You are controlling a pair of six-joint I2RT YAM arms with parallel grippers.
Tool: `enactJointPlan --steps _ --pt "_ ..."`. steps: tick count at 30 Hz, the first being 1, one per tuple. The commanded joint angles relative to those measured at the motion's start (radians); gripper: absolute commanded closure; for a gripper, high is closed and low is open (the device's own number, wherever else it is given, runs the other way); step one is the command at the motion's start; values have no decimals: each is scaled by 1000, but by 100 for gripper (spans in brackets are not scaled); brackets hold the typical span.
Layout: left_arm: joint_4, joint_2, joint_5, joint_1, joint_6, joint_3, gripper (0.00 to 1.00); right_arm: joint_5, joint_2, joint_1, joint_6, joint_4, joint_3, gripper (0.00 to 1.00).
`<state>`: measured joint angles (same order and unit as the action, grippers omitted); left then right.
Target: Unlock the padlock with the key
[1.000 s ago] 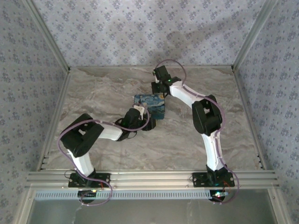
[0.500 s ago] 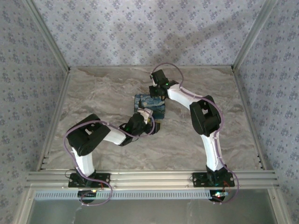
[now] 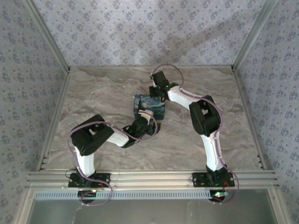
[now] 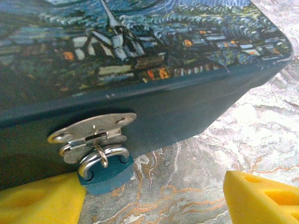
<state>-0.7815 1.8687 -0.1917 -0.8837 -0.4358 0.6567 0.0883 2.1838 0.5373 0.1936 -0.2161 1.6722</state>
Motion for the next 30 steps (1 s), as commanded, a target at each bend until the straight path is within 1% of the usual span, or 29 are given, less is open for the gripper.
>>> enactJointPlan --steps 1,4,7,9,12,14,16,18,21,25,28,30 --pt "-97 17 112 11 33 -1 27 -11 -3 13 -7 -107 -49 100" --pt "-130 6 206 38 25 -13 31 -13 -2 11 -2 -103 -57 100" --pt "-168 6 299 83 -32 -22 34 -14 -3 11 1 -98 -61 100" --pt "-183 8 342 103 -57 -22 36 -14 -1 11 1 -98 -60 100" --pt "-233 27 397 125 -106 -20 37 -14 -1 11 2 -97 -61 100" --pt "-262 43 425 141 -142 -18 42 -13 -2 12 3 -97 -62 100" --pt "-294 63 442 155 -171 -20 43 -14 -1 11 3 -96 -63 100" --pt "-293 72 442 158 -185 -16 40 -15 -1 9 1 -96 -66 100" --pt "-266 72 416 159 -186 -14 32 -17 -2 7 1 -94 -71 100" --pt "-240 73 354 157 -192 -19 34 -21 -5 4 4 -90 -78 100" --pt "-186 55 284 149 -195 -28 28 -20 -9 6 4 -89 -81 100" --pt "-139 34 226 141 -184 -37 27 -21 -12 6 3 -86 -84 100"
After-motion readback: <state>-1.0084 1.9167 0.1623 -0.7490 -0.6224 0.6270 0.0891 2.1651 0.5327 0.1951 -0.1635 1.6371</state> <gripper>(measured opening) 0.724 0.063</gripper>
